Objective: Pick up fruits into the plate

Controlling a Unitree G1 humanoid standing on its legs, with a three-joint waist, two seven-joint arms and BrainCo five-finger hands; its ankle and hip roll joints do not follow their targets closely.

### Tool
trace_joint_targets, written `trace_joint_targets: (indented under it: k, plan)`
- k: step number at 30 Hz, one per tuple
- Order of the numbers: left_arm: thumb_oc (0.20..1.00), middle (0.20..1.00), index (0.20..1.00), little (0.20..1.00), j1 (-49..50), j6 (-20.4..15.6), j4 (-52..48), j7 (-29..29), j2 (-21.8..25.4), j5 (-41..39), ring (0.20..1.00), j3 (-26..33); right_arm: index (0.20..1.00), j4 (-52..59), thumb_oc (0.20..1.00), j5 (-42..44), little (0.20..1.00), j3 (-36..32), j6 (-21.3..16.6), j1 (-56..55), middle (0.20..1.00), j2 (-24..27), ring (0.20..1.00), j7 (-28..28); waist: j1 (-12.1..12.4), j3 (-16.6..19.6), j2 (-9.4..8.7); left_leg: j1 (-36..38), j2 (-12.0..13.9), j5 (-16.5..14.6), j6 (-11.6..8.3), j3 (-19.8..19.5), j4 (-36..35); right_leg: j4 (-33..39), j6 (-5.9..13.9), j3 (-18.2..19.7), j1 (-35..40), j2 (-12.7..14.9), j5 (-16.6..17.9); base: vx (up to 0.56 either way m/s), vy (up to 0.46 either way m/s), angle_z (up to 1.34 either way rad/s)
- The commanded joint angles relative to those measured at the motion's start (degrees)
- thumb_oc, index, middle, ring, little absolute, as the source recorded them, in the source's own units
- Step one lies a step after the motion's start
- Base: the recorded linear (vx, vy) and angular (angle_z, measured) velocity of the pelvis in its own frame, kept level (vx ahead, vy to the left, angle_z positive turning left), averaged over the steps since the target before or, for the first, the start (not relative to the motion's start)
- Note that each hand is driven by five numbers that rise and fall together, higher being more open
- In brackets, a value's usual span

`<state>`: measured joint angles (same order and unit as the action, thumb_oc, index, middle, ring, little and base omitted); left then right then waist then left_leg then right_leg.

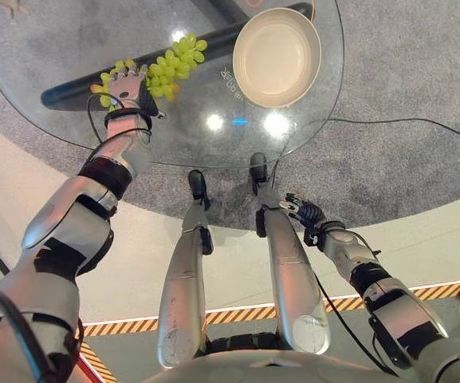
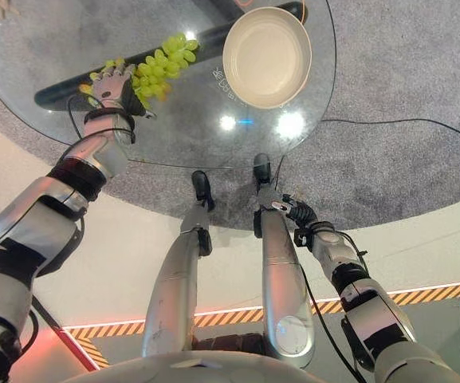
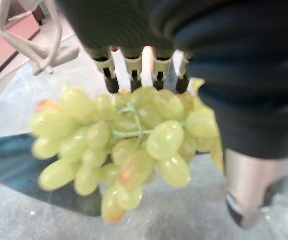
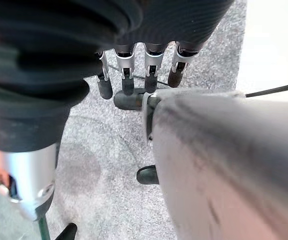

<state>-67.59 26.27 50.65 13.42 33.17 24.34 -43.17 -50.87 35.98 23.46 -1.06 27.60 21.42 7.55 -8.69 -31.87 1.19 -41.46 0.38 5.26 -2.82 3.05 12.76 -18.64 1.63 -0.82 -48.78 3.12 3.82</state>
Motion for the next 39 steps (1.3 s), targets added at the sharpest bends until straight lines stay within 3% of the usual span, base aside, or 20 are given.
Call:
trace_joint_targets:
  k: [1,14,17,18,24,31,39]
  plan:
    - [1.000,1.000,1.000,1.000,-0.1,3.5,5.3,-2.1,1.0,2.9,1.000,0.1,1.000,4.0,1.000,3.1,1.000,2.1,-0.9,-3.8,1.000,-0.5,1.000,0.2,-0.2,2.1,-2.34,-3.7,-2.4,-5.6,1.35,-0.4,8.1,-3.3,1.28,0.0,-0.9,-3.4,-1.4,0.03,0.003,-0.09]
    - [1.000,1.000,1.000,1.000,-2.4,9.8,14.5,3.0,1.3,5.5,1.000,0.1,1.000,9.5,1.000,11.2,1.000,3.0,-2.5,-6.5,1.000,-0.6,1.000,1.7,-1.5,2.1,-5.20,-10.5,-2.3,-6.5,1.19,-0.5,12.3,-6.4,1.02,0.7,-7.5,-4.6,-1.2,0.01,-0.004,-0.06]
    - [1.000,1.000,1.000,1.000,-2.6,9.5,16.1,2.8,1.5,5.3,1.000,-0.2,1.000,9.7,1.000,11.7,1.000,3.0,-2.6,-6.6,1.000,-0.5,1.000,1.8,-1.6,2.1,-5.37,-11.0,-2.4,-6.6,1.22,-0.7,12.4,-6.6,0.98,0.8,-7.9,-4.7,-1.2,0.00,0.000,0.00]
    - [0.200,0.200,0.200,0.200,-2.7,8.8,17.2,2.8,1.4,5.2,0.200,-0.2,1.000,9.6,1.000,11.9,1.000,3.1,-2.7,-6.3,1.000,-0.7,1.000,1.8,-1.6,2.1,-5.50,-11.4,-2.5,-6.7,1.25,-0.9,12.7,-6.8,0.90,0.7,-8.3,-4.8,-1.2,0.00,0.000,0.00]
    - [0.200,0.200,0.200,0.200,-2.3,7.7,17.8,3.1,1.2,2.8,0.200,-0.6,1.000,10.2,1.000,12.0,1.000,3.4,-2.8,-5.6,1.000,-0.7,1.000,1.5,-1.5,2.1,-5.38,-11.2,-2.8,-6.5,1.13,-1.1,12.2,-6.7,0.81,0.7,-8.3,-5.0,-1.2,0.00,0.006,0.00]
    - [0.200,0.200,0.200,0.200,-1.3,3.2,15.5,4.7,1.2,-1.0,0.200,-0.3,1.000,11.4,1.000,11.5,1.000,3.1,-3.8,-6.2,1.000,-0.5,1.000,1.4,-1.1,2.1,-4.81,-7.8,-2.8,-6.1,1.00,-1.3,10.3,-5.9,0.80,0.7,-5.2,-5.2,-1.5,-0.01,0.018,0.00]
    - [0.200,0.200,0.200,0.200,4.9,-1.1,4.9,4.3,2.0,1.7,0.200,2.2,1.000,17.3,1.000,11.1,1.000,1.3,-4.8,-8.4,1.000,-0.9,1.000,0.6,0.6,2.1,-3.38,2.2,-2.6,-5.4,1.30,-2.1,5.1,-3.5,0.97,0.3,3.8,-5.1,-2.6,-0.01,0.002,0.02]
